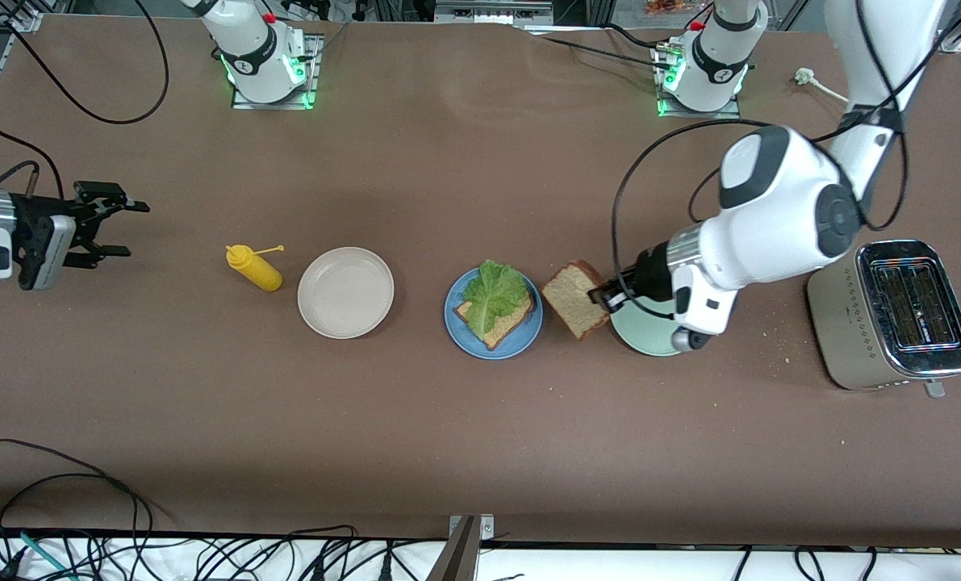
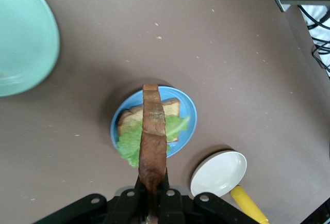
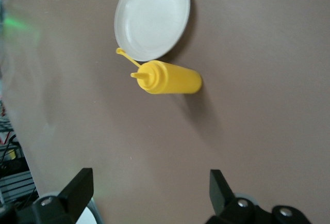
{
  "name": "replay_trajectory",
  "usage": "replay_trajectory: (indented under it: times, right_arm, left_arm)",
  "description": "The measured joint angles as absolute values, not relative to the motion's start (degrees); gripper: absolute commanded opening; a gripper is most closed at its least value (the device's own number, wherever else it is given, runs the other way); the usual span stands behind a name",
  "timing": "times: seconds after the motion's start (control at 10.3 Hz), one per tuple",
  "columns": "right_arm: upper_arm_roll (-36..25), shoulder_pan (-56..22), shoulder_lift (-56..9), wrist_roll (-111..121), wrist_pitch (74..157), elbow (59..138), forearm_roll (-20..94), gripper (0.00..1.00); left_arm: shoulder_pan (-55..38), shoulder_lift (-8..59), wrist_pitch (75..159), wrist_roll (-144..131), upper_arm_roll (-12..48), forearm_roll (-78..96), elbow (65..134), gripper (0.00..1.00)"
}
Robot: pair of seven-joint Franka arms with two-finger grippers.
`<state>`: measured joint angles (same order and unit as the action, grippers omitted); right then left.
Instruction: Make sandwich in blue plate with both arms
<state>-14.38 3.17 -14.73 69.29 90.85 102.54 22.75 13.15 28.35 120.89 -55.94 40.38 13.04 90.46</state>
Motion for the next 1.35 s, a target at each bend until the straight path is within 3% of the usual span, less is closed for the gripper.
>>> replay_trajectory:
  times: [0.48,0.97,1.35]
  right_arm:
    - [-10.86,0.8,-9.74,38.01,99.81,100.44,8.16,1.0]
    - [-6.26,-1.98,-0.15,8.62,99.43,100.28,1.56,1.0]
    - [-4.63,-0.52,0.68,4.96,96.04,98.5,1.36,1.0]
  left_arm:
    - [5.1,34.47,131.53,-57.11,40.35,13.07,91.34,0.0]
    - [-1.34,37.52,142.88,-58.14,39.85,13.08,92.91,0.0]
    - [-5.04,39.02,144.65,-58.15,36.15,13.08,93.02,0.0]
